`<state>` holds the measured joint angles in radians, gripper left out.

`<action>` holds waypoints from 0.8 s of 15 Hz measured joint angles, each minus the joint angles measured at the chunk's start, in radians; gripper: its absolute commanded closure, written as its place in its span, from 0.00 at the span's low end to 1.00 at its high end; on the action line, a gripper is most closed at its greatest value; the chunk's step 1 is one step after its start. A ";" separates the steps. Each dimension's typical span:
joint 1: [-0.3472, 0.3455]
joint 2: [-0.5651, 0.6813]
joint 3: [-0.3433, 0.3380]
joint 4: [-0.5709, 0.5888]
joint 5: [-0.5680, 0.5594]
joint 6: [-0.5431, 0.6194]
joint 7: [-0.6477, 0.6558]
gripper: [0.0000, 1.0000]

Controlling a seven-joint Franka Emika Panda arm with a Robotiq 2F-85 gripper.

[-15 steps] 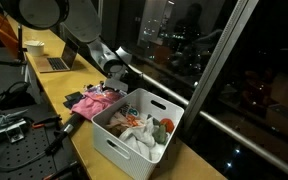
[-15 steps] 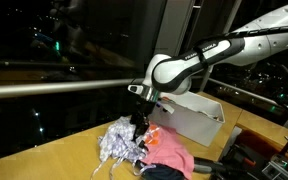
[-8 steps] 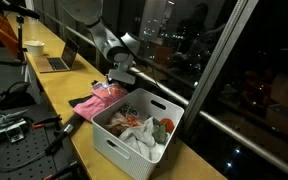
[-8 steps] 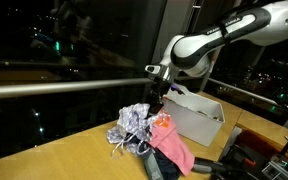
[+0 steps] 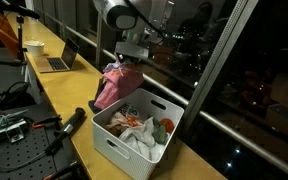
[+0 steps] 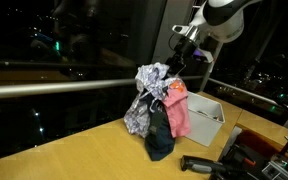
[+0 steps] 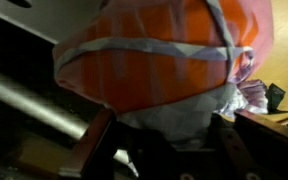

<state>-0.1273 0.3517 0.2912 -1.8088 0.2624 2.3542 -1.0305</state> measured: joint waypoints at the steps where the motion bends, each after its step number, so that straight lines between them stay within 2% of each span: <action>1: -0.006 -0.038 -0.013 0.000 0.008 -0.001 -0.003 0.94; 7: -0.011 -0.227 -0.138 0.053 0.022 -0.008 -0.005 0.94; 12: -0.015 -0.315 -0.268 0.184 0.022 -0.095 -0.005 0.94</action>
<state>-0.1418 0.0364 0.0230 -1.6248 0.2848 2.2588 -1.0357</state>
